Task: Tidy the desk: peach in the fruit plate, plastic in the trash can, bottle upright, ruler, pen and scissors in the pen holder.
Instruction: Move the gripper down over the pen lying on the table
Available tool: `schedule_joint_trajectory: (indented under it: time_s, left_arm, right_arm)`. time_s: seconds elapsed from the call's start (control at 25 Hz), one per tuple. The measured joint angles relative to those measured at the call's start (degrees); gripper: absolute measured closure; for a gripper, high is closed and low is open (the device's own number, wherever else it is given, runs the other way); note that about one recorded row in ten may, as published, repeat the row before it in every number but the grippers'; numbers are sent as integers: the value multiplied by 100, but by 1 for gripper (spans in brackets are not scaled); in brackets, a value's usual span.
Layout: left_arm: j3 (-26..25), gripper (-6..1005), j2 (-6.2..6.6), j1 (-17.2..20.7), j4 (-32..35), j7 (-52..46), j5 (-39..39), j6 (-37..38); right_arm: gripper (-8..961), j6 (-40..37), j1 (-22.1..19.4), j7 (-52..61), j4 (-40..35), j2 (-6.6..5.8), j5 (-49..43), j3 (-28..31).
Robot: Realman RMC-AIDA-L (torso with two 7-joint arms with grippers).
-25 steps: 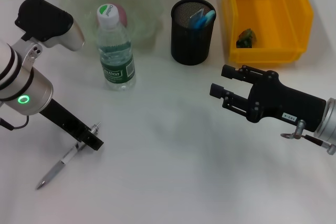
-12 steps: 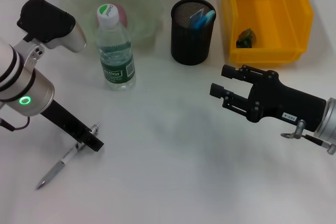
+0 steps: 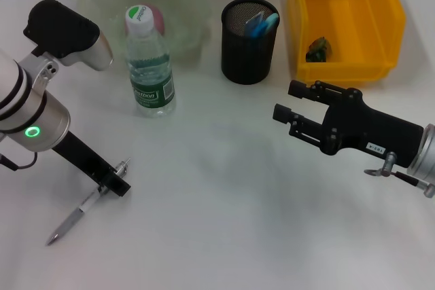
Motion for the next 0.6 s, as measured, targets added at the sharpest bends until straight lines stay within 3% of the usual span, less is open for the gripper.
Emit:
schedule_joint_trajectory:
  time_s: [0.28, 0.6]
  left_arm:
    - [-2, 359, 0, 0, 8, 3, 13, -22]
    - [5, 371, 0, -8, -3, 18, 32, -33]
  right_arm:
    - [390, 40, 51, 0, 0, 0, 0, 7]
    - [389, 71, 78, 4, 0, 0, 0, 6]
